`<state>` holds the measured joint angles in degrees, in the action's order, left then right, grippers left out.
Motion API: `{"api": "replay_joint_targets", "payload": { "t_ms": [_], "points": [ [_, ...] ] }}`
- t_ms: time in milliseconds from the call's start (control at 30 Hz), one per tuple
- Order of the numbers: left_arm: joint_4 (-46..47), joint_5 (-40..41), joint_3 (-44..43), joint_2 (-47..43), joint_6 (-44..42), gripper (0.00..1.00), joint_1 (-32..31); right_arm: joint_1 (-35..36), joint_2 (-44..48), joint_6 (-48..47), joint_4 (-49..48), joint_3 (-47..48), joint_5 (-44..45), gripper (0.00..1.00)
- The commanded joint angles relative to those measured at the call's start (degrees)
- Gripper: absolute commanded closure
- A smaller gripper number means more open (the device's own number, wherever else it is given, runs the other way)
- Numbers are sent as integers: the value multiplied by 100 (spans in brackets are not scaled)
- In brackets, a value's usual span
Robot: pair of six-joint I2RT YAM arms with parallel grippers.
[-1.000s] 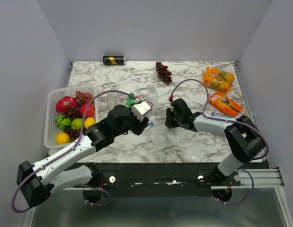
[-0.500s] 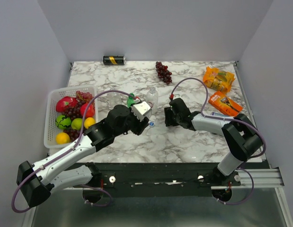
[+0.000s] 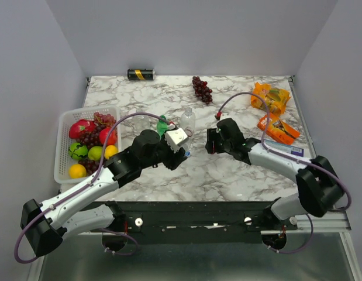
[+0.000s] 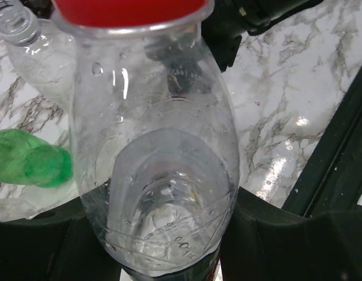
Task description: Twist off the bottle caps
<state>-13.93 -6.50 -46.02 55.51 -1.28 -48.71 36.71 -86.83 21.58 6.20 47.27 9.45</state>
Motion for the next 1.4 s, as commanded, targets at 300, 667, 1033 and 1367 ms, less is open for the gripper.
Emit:
{"api": "replay_joint_targets", "payload": {
  "t_ms": [300,667,1033,1367],
  "points": [
    [260,-1521,-3,83,-224,66,-121,21,3356,-14,1243,765,-2244,31],
    [207,-1521,-21,127,-250,66,-174,73,3392,241,743,1197,-4487,29],
    [93,-1802,-91,347,-355,66,-315,363,2839,74,611,1241,-4303,32],
    [93,-1556,-83,321,-356,66,-332,653,2662,-49,716,1206,-4154,59]
  ]
}}
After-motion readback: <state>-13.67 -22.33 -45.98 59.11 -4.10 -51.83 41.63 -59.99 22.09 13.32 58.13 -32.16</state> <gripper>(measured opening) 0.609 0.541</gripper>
